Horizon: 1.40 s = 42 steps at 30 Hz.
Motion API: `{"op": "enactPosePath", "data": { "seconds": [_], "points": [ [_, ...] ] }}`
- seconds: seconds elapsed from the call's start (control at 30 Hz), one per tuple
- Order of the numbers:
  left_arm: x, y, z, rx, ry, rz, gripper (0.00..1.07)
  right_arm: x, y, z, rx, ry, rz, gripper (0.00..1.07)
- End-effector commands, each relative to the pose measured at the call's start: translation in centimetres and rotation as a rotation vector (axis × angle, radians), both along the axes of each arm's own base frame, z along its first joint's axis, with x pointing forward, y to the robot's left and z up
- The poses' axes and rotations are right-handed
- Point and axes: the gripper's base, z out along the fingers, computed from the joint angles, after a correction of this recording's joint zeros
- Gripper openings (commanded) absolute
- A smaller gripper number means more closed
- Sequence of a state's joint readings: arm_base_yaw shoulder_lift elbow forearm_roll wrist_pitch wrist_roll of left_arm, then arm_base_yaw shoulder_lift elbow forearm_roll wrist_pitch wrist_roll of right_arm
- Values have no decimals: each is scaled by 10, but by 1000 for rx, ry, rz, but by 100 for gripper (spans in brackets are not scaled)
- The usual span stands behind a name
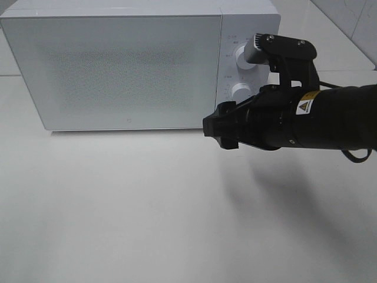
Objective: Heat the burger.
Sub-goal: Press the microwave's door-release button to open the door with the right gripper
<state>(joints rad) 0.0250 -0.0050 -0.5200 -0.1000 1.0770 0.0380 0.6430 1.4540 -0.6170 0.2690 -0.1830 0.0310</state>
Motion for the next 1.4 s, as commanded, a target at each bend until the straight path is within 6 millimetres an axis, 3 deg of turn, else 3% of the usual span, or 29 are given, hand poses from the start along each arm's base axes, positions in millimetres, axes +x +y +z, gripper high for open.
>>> {"op": "enactPosePath", "data": {
  "seconds": [0.03,0.23,0.63,1.1,1.4],
  "points": [
    [-2,0,0,-3,-22,0,100,-7,-1,18,-100,-10,125,67],
    [-2,0,0,-3,-22,0,100,-29,-10,47,-187,61,254,67],
    [-2,0,0,-3,-22,0,100,-68,-41,74,-299,112,320,67],
    [-2,0,0,-3,-22,0,100,-102,-71,103,-235,82,216,68],
    [-2,0,0,-3,-22,0,100,-111,-115,115,-230,71,-25,68]
  ]
}}
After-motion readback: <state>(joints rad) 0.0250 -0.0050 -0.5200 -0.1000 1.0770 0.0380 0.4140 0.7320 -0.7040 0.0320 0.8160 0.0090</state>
